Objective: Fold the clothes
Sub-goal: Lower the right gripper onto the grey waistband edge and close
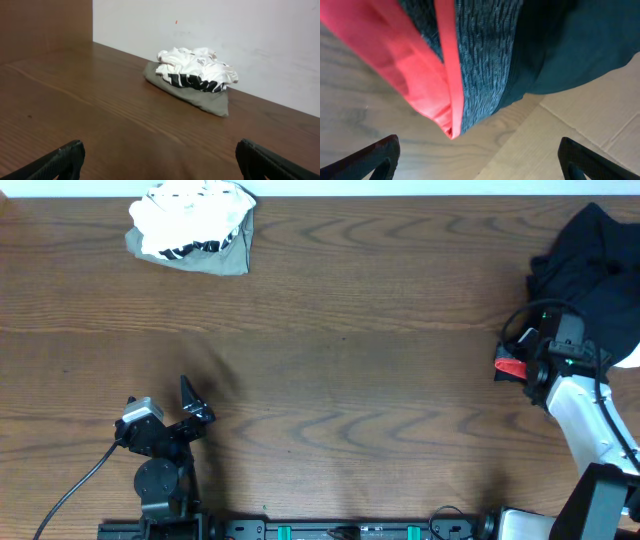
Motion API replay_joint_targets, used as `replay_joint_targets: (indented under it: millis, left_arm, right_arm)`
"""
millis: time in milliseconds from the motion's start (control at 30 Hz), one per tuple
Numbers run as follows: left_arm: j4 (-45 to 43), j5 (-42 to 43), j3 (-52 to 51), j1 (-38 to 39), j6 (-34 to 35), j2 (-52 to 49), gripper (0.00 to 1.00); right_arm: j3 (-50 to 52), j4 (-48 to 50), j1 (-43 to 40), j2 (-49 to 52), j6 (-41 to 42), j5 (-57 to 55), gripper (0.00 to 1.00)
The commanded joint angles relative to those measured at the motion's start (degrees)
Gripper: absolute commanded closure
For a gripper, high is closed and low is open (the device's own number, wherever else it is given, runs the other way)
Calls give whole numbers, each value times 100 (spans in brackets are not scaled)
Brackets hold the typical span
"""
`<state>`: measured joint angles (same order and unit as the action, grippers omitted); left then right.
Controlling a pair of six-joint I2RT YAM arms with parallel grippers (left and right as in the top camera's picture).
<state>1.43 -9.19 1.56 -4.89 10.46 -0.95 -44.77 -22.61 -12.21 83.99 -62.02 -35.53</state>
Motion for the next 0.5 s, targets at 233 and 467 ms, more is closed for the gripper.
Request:
replay_joint_targets:
  millis: [233,467]
  left_arm:
    - [179,-33,-133,-35,-35,35,2]
    - [179,-33,-133,-35,-35,35,2]
  right_arm:
    - [599,640,-50,68,-243,684,1]
    - [664,979,-55,297,-278,588,1]
